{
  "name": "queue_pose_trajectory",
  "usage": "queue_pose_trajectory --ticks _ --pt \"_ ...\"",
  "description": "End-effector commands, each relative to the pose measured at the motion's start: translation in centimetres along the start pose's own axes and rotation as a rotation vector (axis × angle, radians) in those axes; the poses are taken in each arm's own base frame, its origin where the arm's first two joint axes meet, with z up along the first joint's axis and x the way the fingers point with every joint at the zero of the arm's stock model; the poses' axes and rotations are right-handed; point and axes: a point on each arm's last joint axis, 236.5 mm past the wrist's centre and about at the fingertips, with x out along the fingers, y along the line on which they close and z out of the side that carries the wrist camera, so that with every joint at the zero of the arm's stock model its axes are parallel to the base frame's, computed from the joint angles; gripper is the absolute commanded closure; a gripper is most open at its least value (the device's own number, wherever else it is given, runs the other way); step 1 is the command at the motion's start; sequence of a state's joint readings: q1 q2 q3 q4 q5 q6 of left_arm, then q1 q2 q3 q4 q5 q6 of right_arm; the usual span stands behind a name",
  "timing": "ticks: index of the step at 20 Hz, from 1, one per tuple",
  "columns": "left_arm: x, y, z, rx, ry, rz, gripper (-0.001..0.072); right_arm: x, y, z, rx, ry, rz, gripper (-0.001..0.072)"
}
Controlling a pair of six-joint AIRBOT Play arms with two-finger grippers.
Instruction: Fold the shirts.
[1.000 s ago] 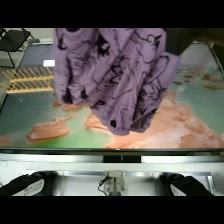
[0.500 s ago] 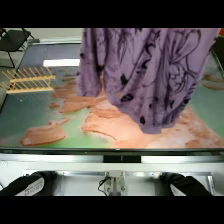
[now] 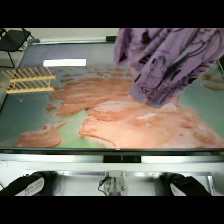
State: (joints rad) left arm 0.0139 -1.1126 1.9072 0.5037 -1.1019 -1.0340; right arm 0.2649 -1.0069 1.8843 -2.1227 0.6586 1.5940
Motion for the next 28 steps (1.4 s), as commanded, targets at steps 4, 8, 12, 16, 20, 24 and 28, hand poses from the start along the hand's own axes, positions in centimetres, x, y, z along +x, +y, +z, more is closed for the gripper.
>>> queue_pose_trajectory --ticks 4,8,12,16,20,24,28 --pt "0.9 2.5 -1.9 0.005 0.059 0.050 0.0102 -1.5 -11.9 -5.2 -0.008 0.176 -0.378 0.0624" --pt "1.9 4.1 -3.1 -0.021 0.085 0.058 0.0102 -3.0 -16.9 -6.1 -0.061 0.204 -0.520 0.0624" --pt "2.4 4.7 -3.7 -0.034 0.095 0.059 0.0102 -5.4 -22.0 -6.9 -0.062 0.223 -0.677 0.0624" --pt "2.3 4.7 -3.7 -0.033 0.095 0.059 0.0102 -7.9 -26.6 -7.9 -0.096 0.254 -0.817 0.0624" --pt "2.4 4.8 -3.7 -0.033 0.095 0.059 0.0102 -9.9 -30.9 -10.6 0.000 0.275 -0.943 0.0624" --pt "2.3 4.7 -3.8 -0.034 0.098 0.058 0.0102 -11.4 -34.1 -10.7 -0.051 0.251 -1.020 0.0624" --pt "2.4 4.7 -3.8 -0.034 0.099 0.056 0.0102 -12.8 -37.0 -10.2 -0.133 0.227 -1.070 0.0624"
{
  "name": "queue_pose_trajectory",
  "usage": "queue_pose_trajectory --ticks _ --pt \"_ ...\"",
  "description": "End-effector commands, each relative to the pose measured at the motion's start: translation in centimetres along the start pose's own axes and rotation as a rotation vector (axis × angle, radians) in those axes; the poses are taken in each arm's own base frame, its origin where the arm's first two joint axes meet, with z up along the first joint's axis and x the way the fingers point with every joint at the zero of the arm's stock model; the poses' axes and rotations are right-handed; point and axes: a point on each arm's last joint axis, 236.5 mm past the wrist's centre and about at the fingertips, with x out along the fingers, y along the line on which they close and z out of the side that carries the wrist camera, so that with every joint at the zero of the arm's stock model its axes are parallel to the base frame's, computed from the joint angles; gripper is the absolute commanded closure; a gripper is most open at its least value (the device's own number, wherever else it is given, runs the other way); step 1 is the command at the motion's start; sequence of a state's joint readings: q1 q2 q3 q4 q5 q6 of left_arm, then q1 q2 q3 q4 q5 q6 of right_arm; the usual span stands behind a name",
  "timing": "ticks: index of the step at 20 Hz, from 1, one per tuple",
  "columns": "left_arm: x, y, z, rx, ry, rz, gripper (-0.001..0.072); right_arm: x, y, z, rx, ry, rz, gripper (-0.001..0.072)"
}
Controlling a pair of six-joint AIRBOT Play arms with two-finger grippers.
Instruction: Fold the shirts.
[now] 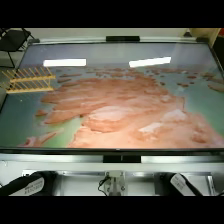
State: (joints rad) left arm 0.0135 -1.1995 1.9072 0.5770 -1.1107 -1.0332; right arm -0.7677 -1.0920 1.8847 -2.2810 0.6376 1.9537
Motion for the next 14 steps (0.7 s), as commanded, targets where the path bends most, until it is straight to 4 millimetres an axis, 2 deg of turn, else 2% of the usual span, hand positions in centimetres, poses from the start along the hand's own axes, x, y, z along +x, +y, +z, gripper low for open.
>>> queue_pose_trajectory --ticks 1,6,10,14 --pt "0.0 0.0 -0.1 -0.001 0.002 -0.001 0.0102 1.6 -2.7 -0.7 -0.013 -0.017 -0.061 0.0624" --pt "0.0 0.0 -0.1 -0.012 0.003 -0.002 0.0102 3.4 -7.0 -3.3 -0.028 0.031 -0.160 0.0624" --pt "0.0 -0.4 -0.9 -0.045 0.037 -0.019 0.0102 3.8 -11.1 -4.7 -0.008 0.060 -0.234 0.0624" --pt "0.2 -0.7 -2.2 -0.071 0.090 -0.045 0.0102 3.6 -15.0 -5.3 0.015 0.062 -0.289 0.0624"
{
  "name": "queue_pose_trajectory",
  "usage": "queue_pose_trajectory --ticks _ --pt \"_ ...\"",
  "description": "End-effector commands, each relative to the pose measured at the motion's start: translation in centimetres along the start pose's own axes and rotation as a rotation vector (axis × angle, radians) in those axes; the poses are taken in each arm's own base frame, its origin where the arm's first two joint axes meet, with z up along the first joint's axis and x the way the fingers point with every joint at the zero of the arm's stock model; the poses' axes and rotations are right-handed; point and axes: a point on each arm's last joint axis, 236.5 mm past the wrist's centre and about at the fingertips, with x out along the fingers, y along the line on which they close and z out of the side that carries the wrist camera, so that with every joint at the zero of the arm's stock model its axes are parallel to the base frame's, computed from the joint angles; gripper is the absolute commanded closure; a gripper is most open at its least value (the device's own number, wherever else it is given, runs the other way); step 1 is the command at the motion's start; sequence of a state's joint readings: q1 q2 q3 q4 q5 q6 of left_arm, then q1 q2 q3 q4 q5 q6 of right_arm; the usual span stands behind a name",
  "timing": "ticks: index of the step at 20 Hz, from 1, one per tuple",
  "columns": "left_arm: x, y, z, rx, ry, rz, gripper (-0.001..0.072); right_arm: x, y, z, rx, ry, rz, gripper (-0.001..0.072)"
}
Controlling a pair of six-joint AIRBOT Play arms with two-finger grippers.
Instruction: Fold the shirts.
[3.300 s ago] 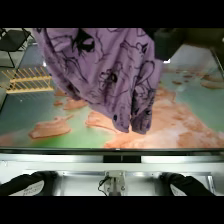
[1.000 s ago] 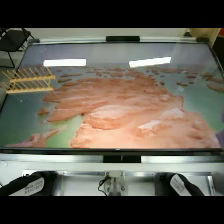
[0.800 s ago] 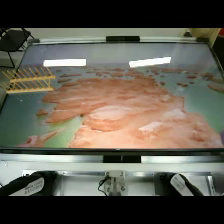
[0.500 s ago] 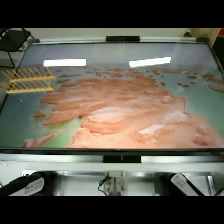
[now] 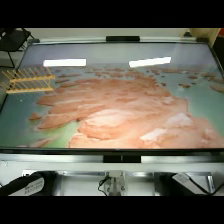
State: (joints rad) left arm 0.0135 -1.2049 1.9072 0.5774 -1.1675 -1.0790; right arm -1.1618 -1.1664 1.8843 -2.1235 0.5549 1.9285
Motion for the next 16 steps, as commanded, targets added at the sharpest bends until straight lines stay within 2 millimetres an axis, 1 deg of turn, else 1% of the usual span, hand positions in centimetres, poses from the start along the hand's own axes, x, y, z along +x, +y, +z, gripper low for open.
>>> queue_pose_trajectory --ticks 1,3,6,11,13,16 --pt "0.2 -0.1 -1.0 -0.024 0.039 -0.016 0.0102 0.7 -3.3 -0.9 0.027 0.021 -0.038 0.0624" --pt "0.6 0.3 -1.3 -0.033 0.046 -0.017 0.0102 0.6 -4.8 -1.6 0.028 0.053 -0.056 0.0624" --pt "1.1 1.0 -1.8 -0.047 0.057 -0.016 0.0102 -0.4 -6.9 -2.9 0.023 0.130 -0.107 0.0623" --pt "1.3 1.2 -1.9 -0.051 0.060 -0.016 0.0102 -2.4 -10.4 -2.3 0.020 0.153 -0.191 0.0623" --pt "1.3 1.3 -2.0 -0.051 0.061 -0.016 0.0102 -3.0 -11.3 -2.3 0.021 0.165 -0.216 0.0623" --pt "1.3 1.3 -2.0 -0.051 0.061 -0.016 0.0102 -3.5 -12.2 -2.3 0.006 0.174 -0.243 0.0623"
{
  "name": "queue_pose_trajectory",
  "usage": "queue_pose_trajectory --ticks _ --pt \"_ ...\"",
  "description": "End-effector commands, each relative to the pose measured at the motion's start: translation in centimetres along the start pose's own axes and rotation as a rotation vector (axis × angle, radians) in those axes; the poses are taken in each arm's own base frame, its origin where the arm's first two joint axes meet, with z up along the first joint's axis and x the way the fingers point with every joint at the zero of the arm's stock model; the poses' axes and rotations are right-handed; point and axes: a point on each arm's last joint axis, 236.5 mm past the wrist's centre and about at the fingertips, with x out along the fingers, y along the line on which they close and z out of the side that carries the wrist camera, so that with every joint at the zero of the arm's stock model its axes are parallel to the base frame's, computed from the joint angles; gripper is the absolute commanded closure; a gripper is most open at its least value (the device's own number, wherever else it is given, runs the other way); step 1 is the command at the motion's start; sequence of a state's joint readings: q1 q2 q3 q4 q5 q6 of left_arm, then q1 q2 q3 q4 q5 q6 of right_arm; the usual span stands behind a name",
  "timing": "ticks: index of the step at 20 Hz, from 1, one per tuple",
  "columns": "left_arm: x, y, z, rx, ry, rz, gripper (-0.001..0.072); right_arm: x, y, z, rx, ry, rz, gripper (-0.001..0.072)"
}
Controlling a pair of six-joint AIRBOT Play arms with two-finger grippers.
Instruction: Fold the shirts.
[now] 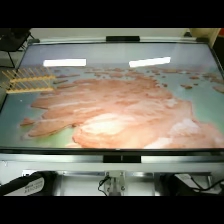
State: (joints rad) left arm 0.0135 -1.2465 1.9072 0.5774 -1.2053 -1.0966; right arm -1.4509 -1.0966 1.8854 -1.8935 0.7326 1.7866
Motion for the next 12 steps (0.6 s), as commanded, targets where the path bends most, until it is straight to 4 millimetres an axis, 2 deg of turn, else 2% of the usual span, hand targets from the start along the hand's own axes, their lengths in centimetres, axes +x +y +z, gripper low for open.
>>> queue_pose_trajectory --ticks 1,3,4,5,6,9,12 --pt "0.0 0.1 -0.1 -0.002 0.001 0.000 0.0102 -0.4 -1.4 -0.3 -0.016 0.023 -0.041 0.0622" --pt "0.0 0.1 -0.1 -0.002 0.001 0.000 0.0102 -0.4 -1.1 -0.4 -0.001 0.025 -0.027 0.0613" --pt "0.0 0.1 -0.1 -0.002 0.001 0.000 0.0102 -0.4 -1.0 -0.3 0.002 0.023 -0.023 0.0526" --pt "0.0 0.1 -0.1 -0.002 0.001 0.000 0.0102 -0.4 -0.9 -0.1 0.002 0.014 -0.021 0.0276" --pt "0.0 0.1 -0.1 -0.002 0.001 0.000 0.0102 -0.4 -0.9 -0.1 0.004 0.013 -0.019 0.0155" --pt "0.0 0.1 -0.1 0.000 0.001 0.000 0.0102 -1.4 -0.2 -0.3 0.054 0.042 0.017 0.0155" --pt "0.2 0.3 -0.2 -0.002 0.005 0.001 0.0102 -3.5 1.0 -2.0 0.085 0.150 0.078 0.0154"
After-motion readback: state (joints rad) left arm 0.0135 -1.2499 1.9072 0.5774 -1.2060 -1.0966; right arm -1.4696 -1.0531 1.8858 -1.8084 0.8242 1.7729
